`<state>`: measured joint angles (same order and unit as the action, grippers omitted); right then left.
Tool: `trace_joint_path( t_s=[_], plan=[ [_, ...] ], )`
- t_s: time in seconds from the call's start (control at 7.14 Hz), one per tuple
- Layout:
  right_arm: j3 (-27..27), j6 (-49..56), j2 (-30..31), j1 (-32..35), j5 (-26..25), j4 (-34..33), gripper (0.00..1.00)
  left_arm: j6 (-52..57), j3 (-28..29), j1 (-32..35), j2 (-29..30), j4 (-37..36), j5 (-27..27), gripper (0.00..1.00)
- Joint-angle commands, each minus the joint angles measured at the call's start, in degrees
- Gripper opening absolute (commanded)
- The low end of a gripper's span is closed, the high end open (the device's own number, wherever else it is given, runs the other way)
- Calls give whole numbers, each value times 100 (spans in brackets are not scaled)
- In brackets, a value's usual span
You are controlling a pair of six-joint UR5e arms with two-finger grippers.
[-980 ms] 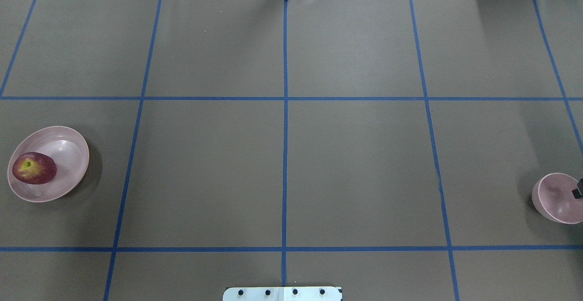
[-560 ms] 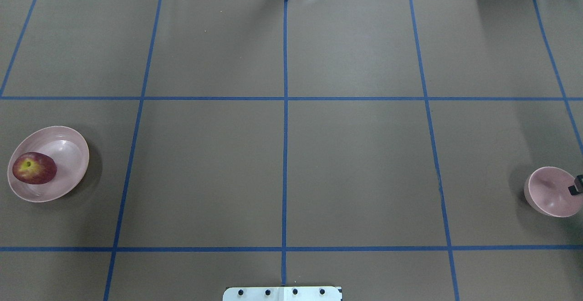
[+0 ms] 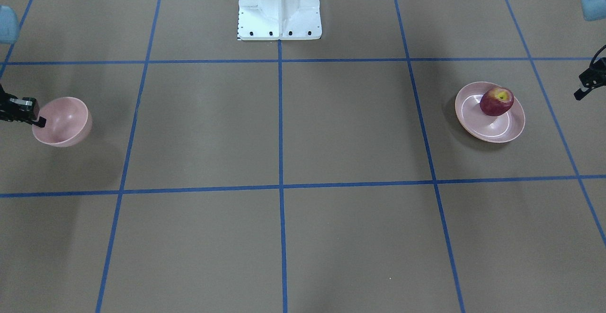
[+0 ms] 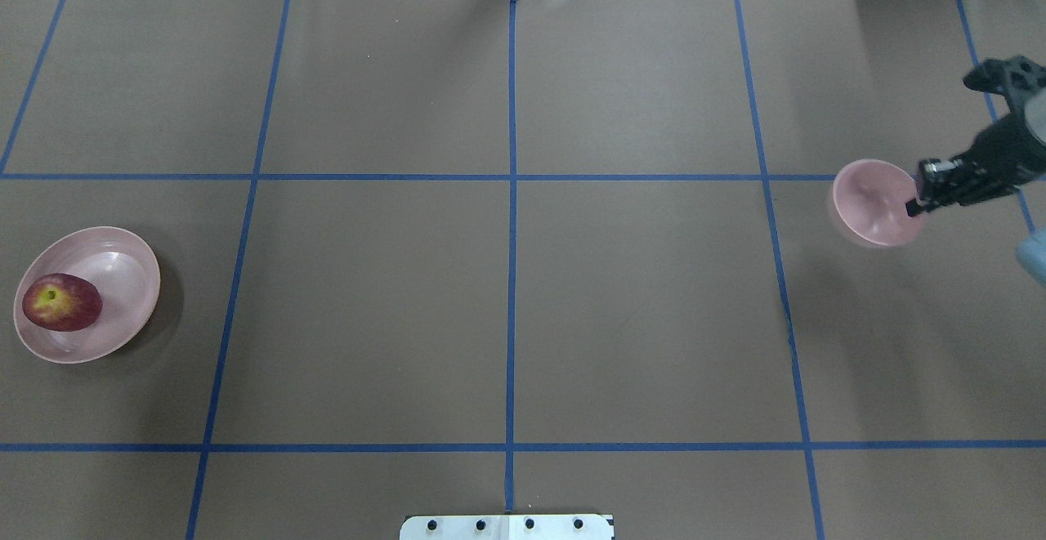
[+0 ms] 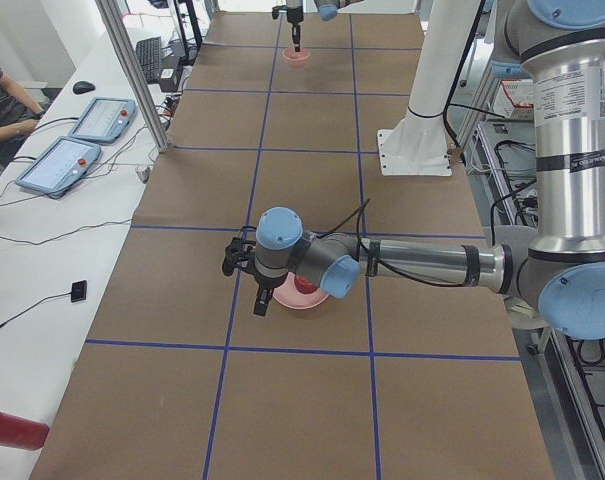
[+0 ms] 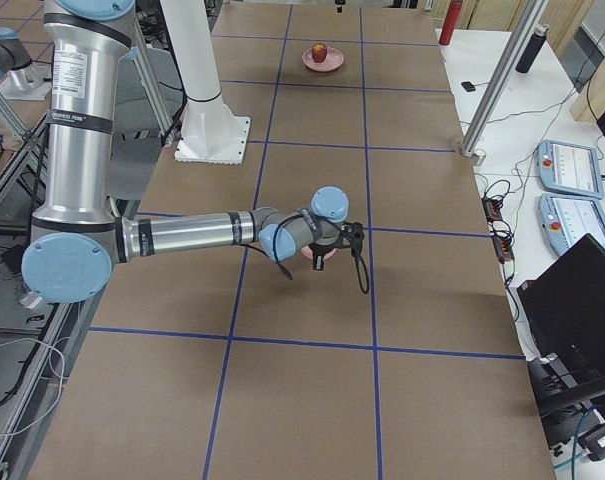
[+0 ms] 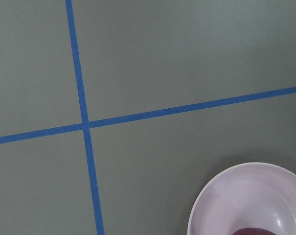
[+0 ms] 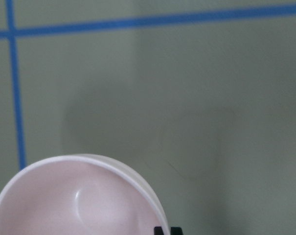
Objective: Move apple from plate to bowl
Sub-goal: 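Slide the pink bowl with the right gripper toward the table center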
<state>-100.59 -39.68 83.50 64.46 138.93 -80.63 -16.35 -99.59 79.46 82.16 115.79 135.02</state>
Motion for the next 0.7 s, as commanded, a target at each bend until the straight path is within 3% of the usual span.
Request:
trace_joint_path(
  t_s=[0.0,0.14,0.28,0.42,0.56],
  plan=[
    [56,-798,-1429,-431,-137,-971,0,0,-26,0,28,-4,7,98],
    [100,-1762,-2016,-1061,-790,-972,0,0,-17,0,37,5,7,98],
    [692,-2894,-2971,-1537,-1441,-972,0,0,-8,0,46,-4,41,98],
    [1708,-3253,-3920,-1733,-1552,-841,0,9,-8,-9,54,-4,59,98],
    [2423,-3396,-4225,-1770,-1544,-179,0,9,0,-9,54,-4,59,98]
  ],
)
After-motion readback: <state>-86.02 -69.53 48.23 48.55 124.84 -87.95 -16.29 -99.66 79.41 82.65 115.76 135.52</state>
